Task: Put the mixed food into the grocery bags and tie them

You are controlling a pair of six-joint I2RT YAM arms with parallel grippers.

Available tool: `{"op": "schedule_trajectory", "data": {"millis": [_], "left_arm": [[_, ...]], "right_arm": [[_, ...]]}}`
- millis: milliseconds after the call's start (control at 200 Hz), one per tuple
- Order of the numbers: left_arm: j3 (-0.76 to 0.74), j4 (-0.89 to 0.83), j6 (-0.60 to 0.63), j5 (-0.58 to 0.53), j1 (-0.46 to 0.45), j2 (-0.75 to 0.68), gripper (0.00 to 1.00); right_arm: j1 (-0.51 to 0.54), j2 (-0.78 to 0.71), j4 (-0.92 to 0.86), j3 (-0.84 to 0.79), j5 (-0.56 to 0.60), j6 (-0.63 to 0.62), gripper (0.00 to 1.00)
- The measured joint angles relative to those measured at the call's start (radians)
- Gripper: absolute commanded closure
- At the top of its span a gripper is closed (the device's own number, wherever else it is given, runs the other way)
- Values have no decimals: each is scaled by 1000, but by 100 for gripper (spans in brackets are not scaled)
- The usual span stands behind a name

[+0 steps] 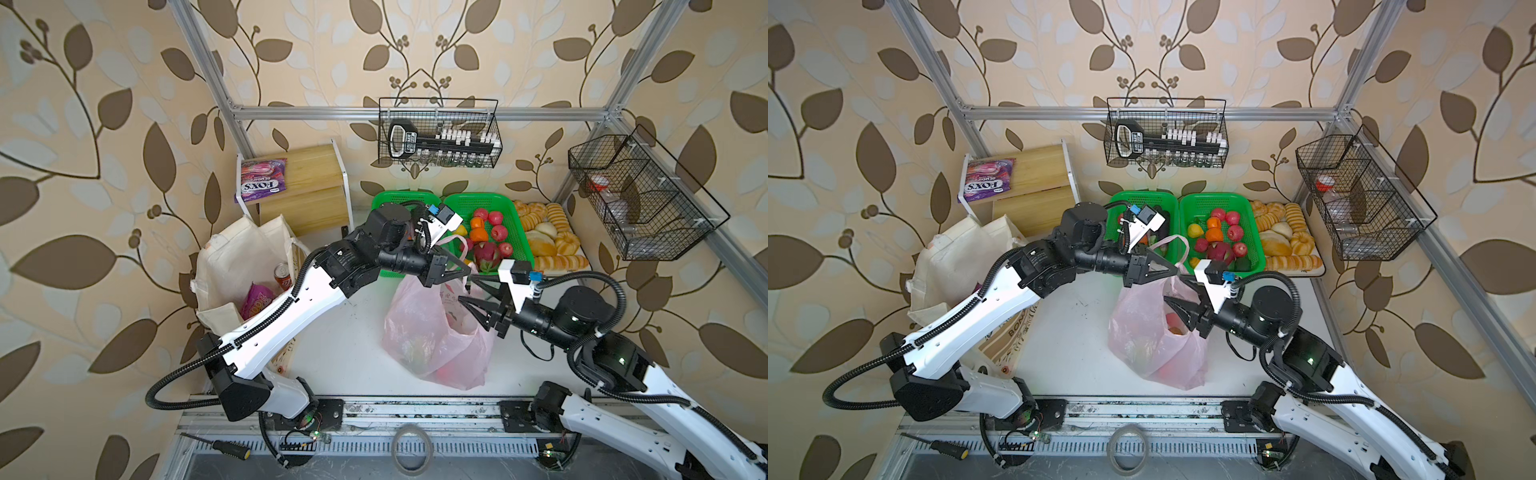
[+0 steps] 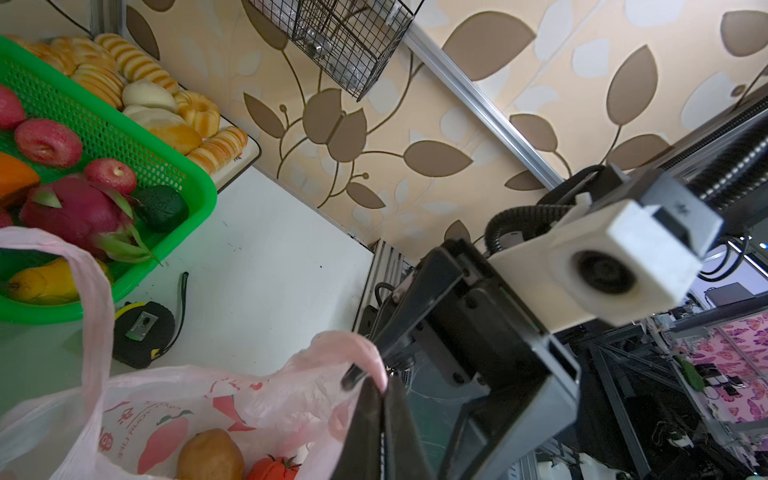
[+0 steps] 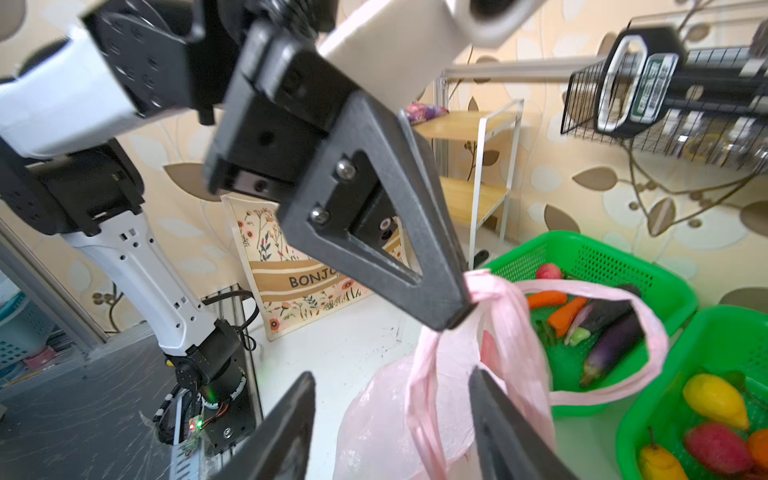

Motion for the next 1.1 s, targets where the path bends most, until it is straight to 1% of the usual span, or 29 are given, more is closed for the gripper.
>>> {"op": "schedule_trajectory", "data": {"millis": [80,145,205,270,345,475,605,665,720,850,890,980,1100], "left_arm": [[0,-3,6,-8,0,-9,95],[1,-6,11,-11,0,-16,95],[5,-13,16,-11,0,-20,96],[16,-25,22,-12,0,-21,97],[32,-41,26,-11,0,-21,97],[76,-86,26,-13,0,-21,98],[142,-142,26,-10,0,-13,98],[159,-154,24,-8,0,-12,98],[169,-165,23,-7,0,-11,98],[181,-183,23,-6,0,-1,98],[183,-187,23,-6,0,4,98],[183,-198,23,-7,0,11,98],[183,-205,23,-6,0,20,98]], "right_arm": [[0,-70,12,-11,14,-23,31],[0,-104,26,-13,51,-47,28],[0,-109,39,-13,89,-74,19],[0,-92,38,-12,113,-112,15],[0,-47,32,-9,111,-158,13],[0,42,17,-8,69,-244,12],[-1,77,25,-15,63,-304,11],[-3,80,42,-26,49,-324,14],[-6,86,54,-36,23,-338,21],[-10,99,80,-65,-56,-348,45],[-13,99,92,-78,-75,-346,51],[-29,90,125,-108,-115,-319,59],[-52,69,154,-132,-164,-294,60]]}}
